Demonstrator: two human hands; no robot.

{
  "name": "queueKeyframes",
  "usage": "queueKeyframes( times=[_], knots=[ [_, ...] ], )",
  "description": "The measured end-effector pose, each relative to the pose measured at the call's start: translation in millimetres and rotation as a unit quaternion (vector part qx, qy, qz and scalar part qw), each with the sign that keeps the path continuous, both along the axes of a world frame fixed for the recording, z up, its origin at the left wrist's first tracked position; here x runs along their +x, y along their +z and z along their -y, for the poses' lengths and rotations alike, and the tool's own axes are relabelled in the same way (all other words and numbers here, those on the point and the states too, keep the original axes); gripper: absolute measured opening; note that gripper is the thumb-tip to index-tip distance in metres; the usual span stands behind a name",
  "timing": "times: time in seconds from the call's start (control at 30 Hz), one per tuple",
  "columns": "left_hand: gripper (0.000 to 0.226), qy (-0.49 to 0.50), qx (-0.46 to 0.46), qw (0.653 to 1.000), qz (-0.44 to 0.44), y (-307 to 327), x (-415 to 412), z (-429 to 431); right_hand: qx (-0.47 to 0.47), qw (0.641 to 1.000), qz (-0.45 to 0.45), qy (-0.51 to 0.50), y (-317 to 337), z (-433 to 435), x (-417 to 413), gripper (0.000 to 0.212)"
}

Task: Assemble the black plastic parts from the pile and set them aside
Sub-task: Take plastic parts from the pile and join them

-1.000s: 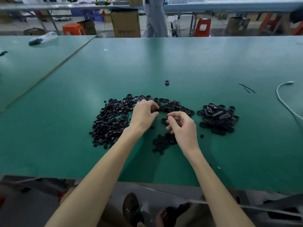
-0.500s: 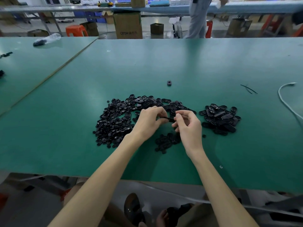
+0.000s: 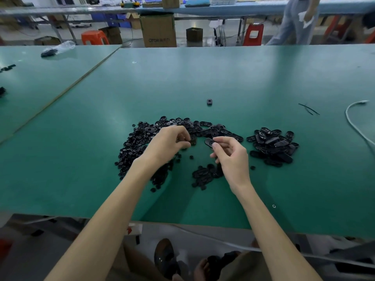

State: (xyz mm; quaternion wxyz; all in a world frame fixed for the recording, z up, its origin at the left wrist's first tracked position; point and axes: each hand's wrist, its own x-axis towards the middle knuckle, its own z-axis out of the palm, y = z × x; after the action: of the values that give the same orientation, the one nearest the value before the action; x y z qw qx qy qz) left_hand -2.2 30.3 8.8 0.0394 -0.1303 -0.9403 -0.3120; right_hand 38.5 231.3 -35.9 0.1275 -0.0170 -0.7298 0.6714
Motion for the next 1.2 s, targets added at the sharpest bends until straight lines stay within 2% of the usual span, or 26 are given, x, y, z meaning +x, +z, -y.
queueKeyframes(
  times=[0.2,0.5,0.63,0.77,0.83,0.93,1.07,1.2],
  knots=[
    [0.008,0.002,-0.067,0.997,0.043,-1,1,15,0.010,1.000,0.002,0.002,1,1,0,0.011],
    [0.013,-0.050,-0.073,0.995,0.047,-9,6,-4,0.015,1.000,0.003,0.007,-2,1,-1,0.011],
    [0.013,-0.043,-0.090,0.993,0.063,-9,5,-10,0.016,1.000,0.003,0.012,-1,1,-1,0.013],
    [0.015,-0.040,-0.101,0.993,0.043,-8,7,-14,0.012,1.000,0.001,0.008,-1,1,-1,0.014],
    [0.013,-0.029,-0.052,0.998,0.037,-10,7,-15,0.009,1.000,0.000,0.007,-1,1,0,0.015],
    [0.012,0.000,0.089,0.995,0.047,-12,10,-22,0.006,1.000,0.000,0.005,1,1,0,0.015],
    [0.012,0.006,0.243,0.969,0.035,-15,14,-37,0.006,1.000,0.000,0.002,1,1,0,0.017],
    [0.007,0.038,0.351,0.935,0.025,-26,19,-50,-0.008,1.000,-0.006,-0.013,0,1,0,0.019]
  ],
)
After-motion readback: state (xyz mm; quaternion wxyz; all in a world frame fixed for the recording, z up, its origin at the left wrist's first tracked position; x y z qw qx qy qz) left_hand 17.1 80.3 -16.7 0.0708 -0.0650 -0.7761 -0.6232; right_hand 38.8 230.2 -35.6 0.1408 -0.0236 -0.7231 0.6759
